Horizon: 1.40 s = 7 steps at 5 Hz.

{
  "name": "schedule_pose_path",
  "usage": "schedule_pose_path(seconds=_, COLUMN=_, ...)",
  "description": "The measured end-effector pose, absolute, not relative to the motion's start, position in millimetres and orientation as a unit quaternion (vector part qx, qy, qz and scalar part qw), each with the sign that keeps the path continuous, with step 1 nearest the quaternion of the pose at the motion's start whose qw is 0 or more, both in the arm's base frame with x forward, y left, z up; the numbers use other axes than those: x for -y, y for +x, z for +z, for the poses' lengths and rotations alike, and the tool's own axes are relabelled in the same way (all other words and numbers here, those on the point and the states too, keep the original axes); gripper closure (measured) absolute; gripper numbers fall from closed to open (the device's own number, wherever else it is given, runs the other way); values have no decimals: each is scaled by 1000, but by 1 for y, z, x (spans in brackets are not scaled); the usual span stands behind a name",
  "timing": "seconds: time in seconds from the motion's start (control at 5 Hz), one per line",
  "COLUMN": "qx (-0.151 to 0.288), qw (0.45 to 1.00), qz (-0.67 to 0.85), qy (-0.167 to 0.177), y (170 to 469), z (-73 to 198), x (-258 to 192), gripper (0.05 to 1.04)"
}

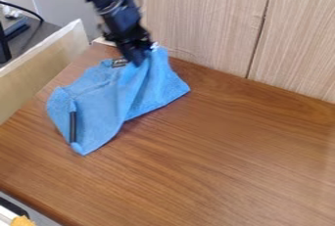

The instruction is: Unfold the cloth from top left to bottom right

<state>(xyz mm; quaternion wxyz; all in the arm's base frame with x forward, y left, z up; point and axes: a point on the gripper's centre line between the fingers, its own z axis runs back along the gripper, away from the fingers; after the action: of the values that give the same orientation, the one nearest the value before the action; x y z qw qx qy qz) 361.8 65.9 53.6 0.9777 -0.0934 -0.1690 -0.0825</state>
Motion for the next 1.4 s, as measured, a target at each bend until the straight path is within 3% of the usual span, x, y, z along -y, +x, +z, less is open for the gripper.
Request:
schedule_pose_path(seconds=0.2, qx=180, qw=972, qz=-106, qy=-111, y=361, z=65, x=-35, gripper=1027)
schedule_pose_path(seconds=0.4, qx=168, qw=967, qz=-152, qy=-117, y=352, z=58, x=1, gripper=1027)
schedule_pose_path(seconds=1.0, qx=118, qw=958, qz=-239, qy=-109, y=321, z=12, x=42, gripper=1004)
schedule_pose_path(seconds=1.2, qx=99, qw=960, qz=-242, qy=-104, y=319, z=3, x=41, gripper=848)
schedule_pose_path(seconds=1.4, qx=98, qw=961, qz=-240, qy=-99, y=319, z=2, x=39, gripper=584)
